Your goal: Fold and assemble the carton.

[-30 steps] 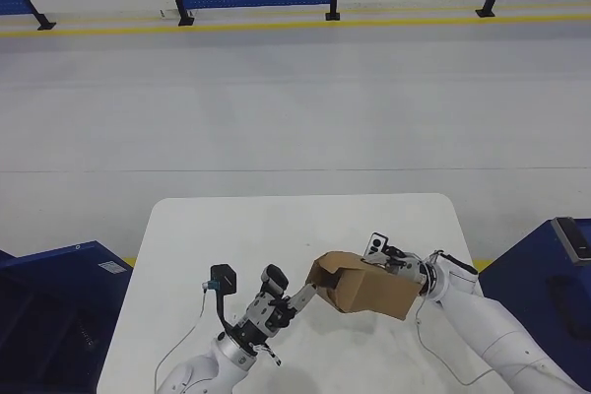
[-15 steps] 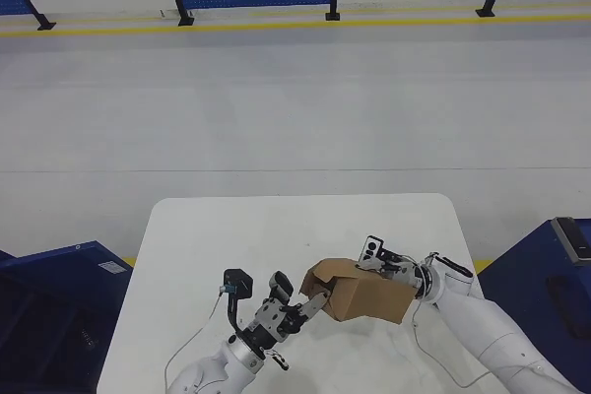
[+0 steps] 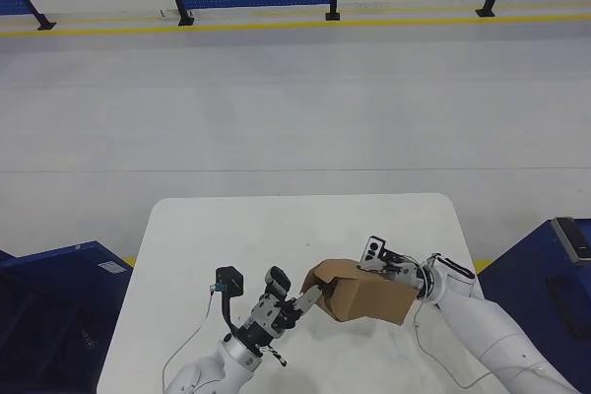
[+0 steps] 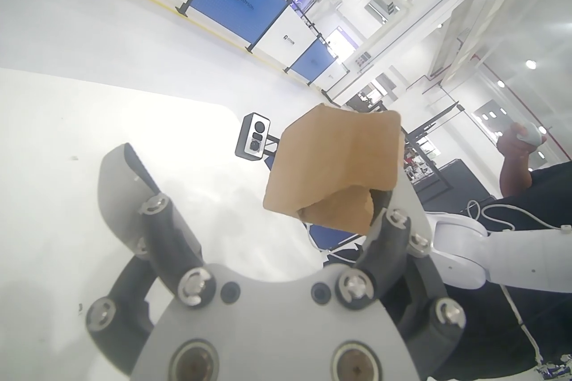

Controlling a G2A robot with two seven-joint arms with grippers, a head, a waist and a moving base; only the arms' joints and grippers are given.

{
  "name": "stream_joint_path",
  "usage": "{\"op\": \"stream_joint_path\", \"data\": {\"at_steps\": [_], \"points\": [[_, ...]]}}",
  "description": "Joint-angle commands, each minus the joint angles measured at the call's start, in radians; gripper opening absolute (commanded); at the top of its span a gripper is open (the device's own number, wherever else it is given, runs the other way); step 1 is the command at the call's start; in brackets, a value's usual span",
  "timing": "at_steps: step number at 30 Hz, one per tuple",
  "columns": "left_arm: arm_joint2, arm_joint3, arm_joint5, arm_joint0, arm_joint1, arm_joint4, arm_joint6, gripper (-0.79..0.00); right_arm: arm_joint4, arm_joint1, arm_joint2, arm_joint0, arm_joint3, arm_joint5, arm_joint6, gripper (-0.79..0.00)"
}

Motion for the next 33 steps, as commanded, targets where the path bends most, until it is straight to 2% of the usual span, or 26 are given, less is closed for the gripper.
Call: {"op": "stream_joint_path", "data": {"at_steps": [1, 9, 14, 21, 33], "points": [[0.007, -0.004, 0.011, -0.005, -0.002, 0.005, 0.001, 0.000, -0.008, 0.000, 0.001, 0.000, -0.005, 0.001, 0.000, -0.785], [0.031, 0.002, 0.044, -0.034, -0.010, -0.002, 0.028, 0.000, -0.021, -0.004, 0.008, -0.006, -0.008, 0.000, 0.000, -0.785], [0.032, 0.002, 0.033, -0.038, -0.012, -0.018, 0.040, 0.000, -0.020, -0.007, 0.011, -0.009, -0.002, 0.000, 0.001, -0.785], [0.049, 0.047, 0.061, -0.063, -0.019, 0.047, 0.090, 0.000, -0.020, -0.009, 0.013, -0.010, -0.002, -0.002, 0.002, -0.785], [0.082, 0.101, 0.004, -0.071, -0.028, 0.080, 0.166, 0.000, 0.018, -0.008, 0.012, -0.016, -0.012, -0.002, 0.002, -0.785]]}}
